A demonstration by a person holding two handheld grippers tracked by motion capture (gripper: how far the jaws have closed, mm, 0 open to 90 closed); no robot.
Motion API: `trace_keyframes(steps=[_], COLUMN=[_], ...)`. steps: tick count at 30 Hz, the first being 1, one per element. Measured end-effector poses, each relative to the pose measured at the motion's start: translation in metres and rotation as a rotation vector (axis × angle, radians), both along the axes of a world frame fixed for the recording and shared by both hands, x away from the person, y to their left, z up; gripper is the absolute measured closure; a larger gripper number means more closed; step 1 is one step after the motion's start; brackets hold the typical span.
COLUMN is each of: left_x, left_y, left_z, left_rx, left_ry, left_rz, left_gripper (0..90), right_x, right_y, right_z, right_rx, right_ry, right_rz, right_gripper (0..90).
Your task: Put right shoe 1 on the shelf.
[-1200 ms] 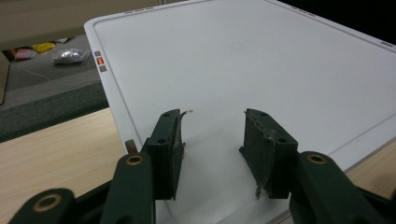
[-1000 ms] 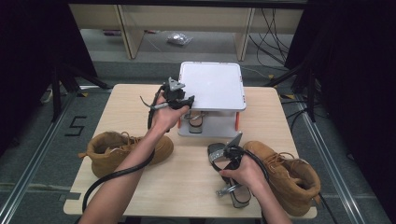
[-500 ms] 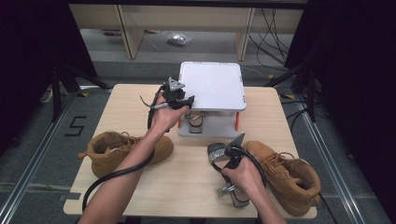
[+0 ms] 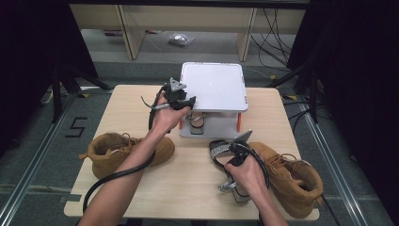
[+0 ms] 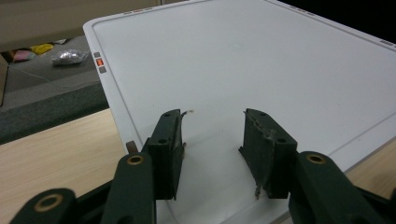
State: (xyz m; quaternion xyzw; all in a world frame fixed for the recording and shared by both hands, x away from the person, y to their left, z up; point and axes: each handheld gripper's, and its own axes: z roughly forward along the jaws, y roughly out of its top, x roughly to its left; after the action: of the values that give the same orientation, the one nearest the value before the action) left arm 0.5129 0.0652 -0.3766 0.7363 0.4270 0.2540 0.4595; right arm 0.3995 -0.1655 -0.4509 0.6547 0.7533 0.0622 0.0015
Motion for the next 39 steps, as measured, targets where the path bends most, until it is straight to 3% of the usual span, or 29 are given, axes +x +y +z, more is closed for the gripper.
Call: trace_keyframes(steps=[1, 4, 6, 7, 14, 19, 22, 27, 28, 31, 35, 36, 37, 38, 39], left_x=[0.000, 0.000, 0.000, 0.000, 0.000, 0.000, 0.001, 0.001, 0.001, 0.000, 0.001, 0.000, 0.001, 0.001, 0.001], left_y=[0.000, 0.000, 0.000, -0.001, 0.000, -0.001, 0.000, 0.000, -0.001, -0.001, -0.001, -0.001, -0.001, -0.001, -0.001], left_z=[0.000, 0.000, 0.000, 0.000, 0.000, -0.001, 0.000, 0.000, -0.001, -0.001, -0.001, -0.001, -0.001, -0.001, -0.001], left_rx=[0.000, 0.000, 0.000, -0.012, 0.001, -0.010, 0.002, 0.002, -0.010, -0.010, -0.009, -0.010, -0.010, -0.010, -0.010], left_ry=[0.000, -0.001, -0.001, -0.003, -0.002, -0.007, -0.003, -0.005, -0.009, -0.010, -0.009, -0.009, -0.008, -0.009, -0.009], left_rz=[0.000, 0.001, 0.000, 0.004, 0.000, 0.004, -0.003, -0.002, 0.002, 0.003, 0.002, 0.002, 0.002, 0.002, 0.002], left_gripper=[56.5, 56.5, 56.6, 56.6, 56.6, 56.8, 56.8, 56.9, 56.9, 57.0, 57.0, 57.0, 57.1, 57.4, 57.5], right_x=[0.001, 0.002, 0.005, 0.005, 0.021, 0.037, 0.046, 0.059, 0.060, 0.064, 0.068, 0.069, 0.070, 0.071, 0.073], right_y=[-0.002, -0.001, -0.005, -0.002, -0.002, 0.001, 0.002, 0.007, 0.006, 0.009, 0.013, 0.012, 0.014, 0.014, 0.013], right_z=[0.001, 0.005, 0.007, 0.010, 0.018, 0.019, 0.019, 0.014, 0.013, 0.010, 0.006, 0.004, 0.003, 0.002, 0.000], right_rx=[0.027, 0.010, 0.015, 0.026, 0.039, 0.049, 0.039, 0.039, 0.023, 0.003, 0.022, 0.007, 0.009, 0.002, -0.007], right_ry=[-0.007, -0.030, -0.059, -0.061, -0.126, -0.165, -0.211, -0.212, -0.222, -0.242, -0.237, -0.254, -0.255, -0.240, -0.262], right_rz=[0.021, -0.010, 0.013, -0.030, -0.047, -0.090, -0.098, -0.130, -0.107, -0.114, -0.140, -0.120, -0.134, -0.135, -0.121], right_gripper=[43.8, 43.8, 43.8, 43.9, 43.8, 43.8, 43.8, 43.8, 43.8, 43.8, 43.8, 43.8, 43.8, 43.8, 43.8])
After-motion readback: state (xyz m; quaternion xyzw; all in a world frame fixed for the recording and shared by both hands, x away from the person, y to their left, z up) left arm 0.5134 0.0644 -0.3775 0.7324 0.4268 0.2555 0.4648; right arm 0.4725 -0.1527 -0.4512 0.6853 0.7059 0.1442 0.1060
